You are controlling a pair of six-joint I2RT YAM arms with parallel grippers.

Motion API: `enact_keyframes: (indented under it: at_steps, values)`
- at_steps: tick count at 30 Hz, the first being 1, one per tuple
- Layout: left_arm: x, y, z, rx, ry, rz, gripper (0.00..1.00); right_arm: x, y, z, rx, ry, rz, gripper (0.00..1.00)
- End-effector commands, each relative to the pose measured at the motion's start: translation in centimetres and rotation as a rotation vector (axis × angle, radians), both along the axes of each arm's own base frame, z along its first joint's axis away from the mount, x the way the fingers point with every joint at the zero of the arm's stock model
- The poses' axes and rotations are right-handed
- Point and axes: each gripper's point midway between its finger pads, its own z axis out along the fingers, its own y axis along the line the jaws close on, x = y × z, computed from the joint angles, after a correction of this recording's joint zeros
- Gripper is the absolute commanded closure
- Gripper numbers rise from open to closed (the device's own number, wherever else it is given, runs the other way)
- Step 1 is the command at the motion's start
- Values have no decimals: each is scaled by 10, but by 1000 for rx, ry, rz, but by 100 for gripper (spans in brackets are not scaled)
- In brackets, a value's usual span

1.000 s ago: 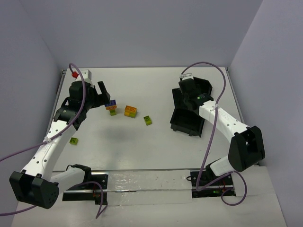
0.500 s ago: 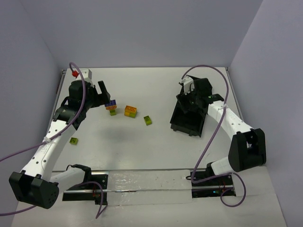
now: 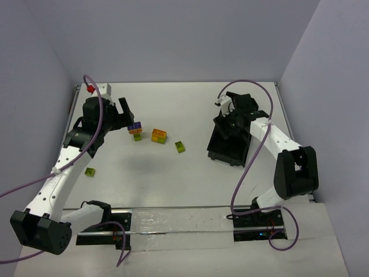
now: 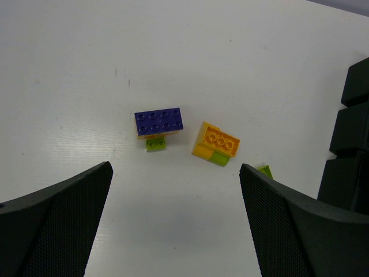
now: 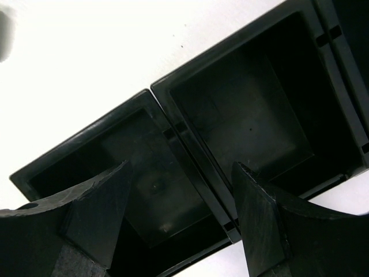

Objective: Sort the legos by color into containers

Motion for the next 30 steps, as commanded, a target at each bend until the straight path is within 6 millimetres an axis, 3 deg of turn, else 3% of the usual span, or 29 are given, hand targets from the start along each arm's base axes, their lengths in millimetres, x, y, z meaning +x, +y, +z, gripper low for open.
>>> enact_keyframes:
  at_steps: [1, 7, 10, 16, 19, 24, 30]
  values:
    - [0, -2, 22, -15, -47, -7, 1, 6, -14, -11, -53, -4, -25, 24]
    - [-4, 2, 26, -5, -59, 6, 1, 5, -21, -33, -89, 42, -46, 29]
    - [-5, 3, 27, -6, -60, 8, 1, 5, -20, -34, -86, 39, -50, 34]
    - [-6, 2, 27, -13, -58, 5, 1, 10, -23, -27, -87, 5, -81, 63]
    - [-7, 4, 28, -11, -63, 11, 1, 12, -24, -18, -78, -20, -99, 80]
    - [-9, 5, 27, -10, -63, 13, 1, 15, -16, 0, -26, -55, -112, 100]
    - [-10, 3, 28, -21, -69, 8, 1, 39, -2, 38, 63, -111, -259, 100]
